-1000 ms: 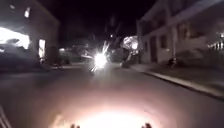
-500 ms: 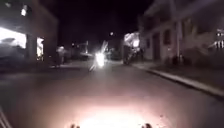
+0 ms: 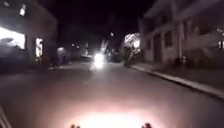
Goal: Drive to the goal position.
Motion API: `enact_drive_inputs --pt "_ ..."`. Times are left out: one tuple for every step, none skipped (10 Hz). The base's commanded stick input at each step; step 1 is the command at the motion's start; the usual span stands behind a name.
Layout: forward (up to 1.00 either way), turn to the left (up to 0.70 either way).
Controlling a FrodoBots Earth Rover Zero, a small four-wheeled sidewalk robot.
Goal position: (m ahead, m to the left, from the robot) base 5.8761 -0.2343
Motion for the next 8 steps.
enact_drive_inputs --pt "0.85 0.0" --pt "0.85 0.0" --pt "0.84 0.0" --pt "0.78 0.0" --pt "0.54 0.0" --pt "0.03 0.0" --pt "0.27 0.0" --pt "0.52 0.0"
